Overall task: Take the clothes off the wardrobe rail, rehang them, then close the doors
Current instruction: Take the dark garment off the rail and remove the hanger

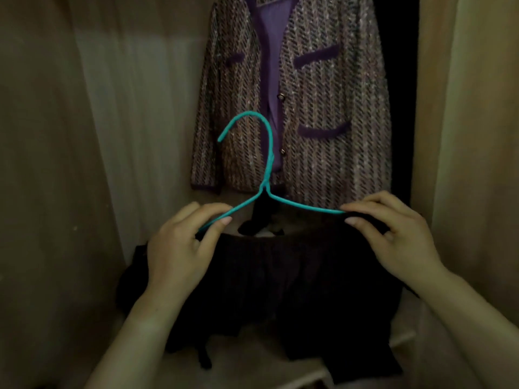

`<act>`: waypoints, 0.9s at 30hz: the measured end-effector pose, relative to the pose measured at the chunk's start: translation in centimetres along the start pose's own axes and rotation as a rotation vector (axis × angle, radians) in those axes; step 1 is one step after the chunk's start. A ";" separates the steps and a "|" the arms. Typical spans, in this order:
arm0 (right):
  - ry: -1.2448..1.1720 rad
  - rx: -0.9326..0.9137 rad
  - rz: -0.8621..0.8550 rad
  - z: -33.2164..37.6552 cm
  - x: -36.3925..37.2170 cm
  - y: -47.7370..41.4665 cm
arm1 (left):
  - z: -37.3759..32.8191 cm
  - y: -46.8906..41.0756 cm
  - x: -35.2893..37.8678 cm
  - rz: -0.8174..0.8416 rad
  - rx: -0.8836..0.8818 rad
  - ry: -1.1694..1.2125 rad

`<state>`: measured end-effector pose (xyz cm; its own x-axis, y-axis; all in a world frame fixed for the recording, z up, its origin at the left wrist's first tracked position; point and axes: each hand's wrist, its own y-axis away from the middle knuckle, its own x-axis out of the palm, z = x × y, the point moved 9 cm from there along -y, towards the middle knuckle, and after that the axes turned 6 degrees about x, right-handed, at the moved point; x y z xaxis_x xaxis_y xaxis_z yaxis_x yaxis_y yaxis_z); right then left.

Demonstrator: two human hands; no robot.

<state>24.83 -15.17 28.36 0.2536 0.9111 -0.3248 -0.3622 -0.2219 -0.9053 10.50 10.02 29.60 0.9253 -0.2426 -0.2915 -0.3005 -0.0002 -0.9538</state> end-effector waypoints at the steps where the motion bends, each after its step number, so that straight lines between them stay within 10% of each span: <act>1: 0.019 0.010 -0.005 0.9 -1.4 1.4 | -1.2 0.6 -0.6 0.000 0.009 0.009; 27: 0.526 0.655 -0.142 13.1 -48.2 43.0 | -49.1 18.4 -2.8 0.353 0.241 0.491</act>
<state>-14.73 -64.11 8.70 0.6610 0.5991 -0.4518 -0.7001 0.2755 -0.6588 -8.98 -36.97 16.43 0.5498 -0.6038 -0.5773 -0.4536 0.3645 -0.8133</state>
